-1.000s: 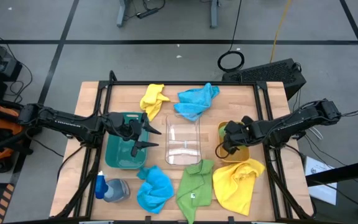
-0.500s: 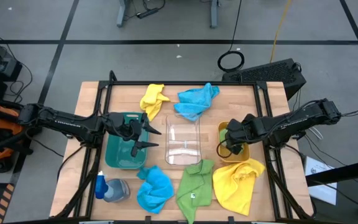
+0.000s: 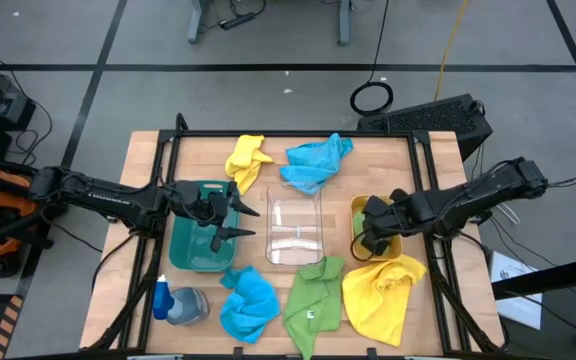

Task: Sort microfiber towel by color & place in baskets
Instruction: Put the top green microfiber towel into the yellow bin, then put the green microfiber towel into the yellow bin

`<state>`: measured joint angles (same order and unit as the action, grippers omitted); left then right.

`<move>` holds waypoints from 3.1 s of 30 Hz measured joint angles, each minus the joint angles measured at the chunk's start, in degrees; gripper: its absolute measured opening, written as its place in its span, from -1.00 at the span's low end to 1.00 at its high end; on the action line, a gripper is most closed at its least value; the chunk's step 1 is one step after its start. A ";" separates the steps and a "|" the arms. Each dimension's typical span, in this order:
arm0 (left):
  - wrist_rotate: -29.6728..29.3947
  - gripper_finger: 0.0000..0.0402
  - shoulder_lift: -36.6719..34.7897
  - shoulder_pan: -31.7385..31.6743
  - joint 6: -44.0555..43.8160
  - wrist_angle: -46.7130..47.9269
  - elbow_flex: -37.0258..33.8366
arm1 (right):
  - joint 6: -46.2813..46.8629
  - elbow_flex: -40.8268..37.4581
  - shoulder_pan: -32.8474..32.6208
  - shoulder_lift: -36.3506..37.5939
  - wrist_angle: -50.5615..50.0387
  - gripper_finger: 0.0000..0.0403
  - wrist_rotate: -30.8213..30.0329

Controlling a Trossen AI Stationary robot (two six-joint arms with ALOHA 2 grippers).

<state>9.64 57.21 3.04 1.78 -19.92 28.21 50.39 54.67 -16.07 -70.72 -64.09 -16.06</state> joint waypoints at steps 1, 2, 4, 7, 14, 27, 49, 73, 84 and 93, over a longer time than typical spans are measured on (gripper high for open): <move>-0.01 0.17 0.00 0.01 0.00 0.00 0.00 | 0.29 -0.83 -0.20 -0.03 0.82 -0.95 0.10; 0.00 0.17 0.00 -0.01 0.02 0.00 0.00 | 0.56 -1.71 -0.26 -0.29 1.45 -0.95 0.19; 0.00 0.17 0.00 -0.01 0.00 0.01 0.00 | 1.33 -3.92 -0.06 -1.11 1.87 -0.96 1.09; 0.00 0.17 0.00 0.00 0.00 0.02 0.00 | 1.42 -7.26 0.66 -2.28 2.50 -0.99 1.13; 0.00 0.17 0.00 0.01 0.00 0.00 0.00 | -0.37 -8.78 2.14 -3.61 4.52 -0.99 1.44; 0.04 0.17 0.00 0.45 0.01 0.09 0.00 | 3.00 9.42 -1.90 -2.80 -0.68 -0.80 0.42; 0.05 0.17 0.00 1.23 -0.42 0.04 0.00 | -16.20 26.04 -10.67 -37.50 11.35 0.36 5.32; -0.41 0.17 -0.02 1.23 0.04 0.98 0.00 | -16.92 27.41 -10.19 -49.17 14.74 0.36 13.01; -0.45 0.17 -0.02 1.23 0.04 1.00 0.00 | -17.94 27.04 -10.24 -46.91 14.45 -0.73 13.62; -0.48 0.17 -0.02 1.23 0.02 1.01 0.00 | -16.99 26.89 -10.23 -39.00 13.07 -0.82 20.96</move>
<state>9.17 57.19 4.27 1.80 -18.92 28.21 33.41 81.56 -26.30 -109.72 -51.02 4.91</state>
